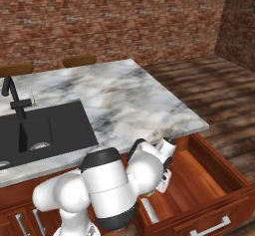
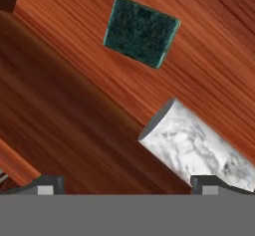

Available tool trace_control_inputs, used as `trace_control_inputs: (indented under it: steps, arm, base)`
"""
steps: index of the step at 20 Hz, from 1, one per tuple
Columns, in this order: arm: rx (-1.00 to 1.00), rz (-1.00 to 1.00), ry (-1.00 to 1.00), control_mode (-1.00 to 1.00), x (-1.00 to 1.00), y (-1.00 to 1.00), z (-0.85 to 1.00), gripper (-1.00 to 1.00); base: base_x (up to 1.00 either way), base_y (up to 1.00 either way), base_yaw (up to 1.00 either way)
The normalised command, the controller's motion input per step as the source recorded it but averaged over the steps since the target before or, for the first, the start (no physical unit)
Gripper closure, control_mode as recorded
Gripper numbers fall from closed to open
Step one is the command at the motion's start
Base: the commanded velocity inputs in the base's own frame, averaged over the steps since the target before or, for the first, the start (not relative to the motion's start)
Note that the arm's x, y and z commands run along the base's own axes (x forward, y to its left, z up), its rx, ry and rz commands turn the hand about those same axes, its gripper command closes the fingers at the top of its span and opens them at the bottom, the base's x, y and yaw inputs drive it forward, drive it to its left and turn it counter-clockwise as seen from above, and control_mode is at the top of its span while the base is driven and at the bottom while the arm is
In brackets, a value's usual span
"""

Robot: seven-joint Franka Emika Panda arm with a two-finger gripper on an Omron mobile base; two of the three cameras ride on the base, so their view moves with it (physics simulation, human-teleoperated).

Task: Restock the sink supplies by placing the sponge and soap dispenser on the counter and next to the sink. Make sure the soap dispenser is upright.

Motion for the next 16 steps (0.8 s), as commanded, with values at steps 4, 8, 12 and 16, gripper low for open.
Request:
trace_control_inputs:
  steps: [4,8,12,16]
  arm:
    - [0.0,-0.04,0.0,-1.0,0.25,0.01,-0.24,-1.0]
    - [0.0,-0.05,0.0,-1.0,0.21,0.01,-0.24,-1.0]
    - [0.0,-0.08,0.0,-1.0,0.12,0.0,-0.2,-1.0]
    - [-0.02,-0.14,0.0,-1.0,0.0,0.01,-0.18,-1.0]
  base:
    - [0.0,0.0,0.0]
    - [0.0,0.0,0.0]
    - [0.0,0.0,0.0]
    - [0.0,0.0,0.0]
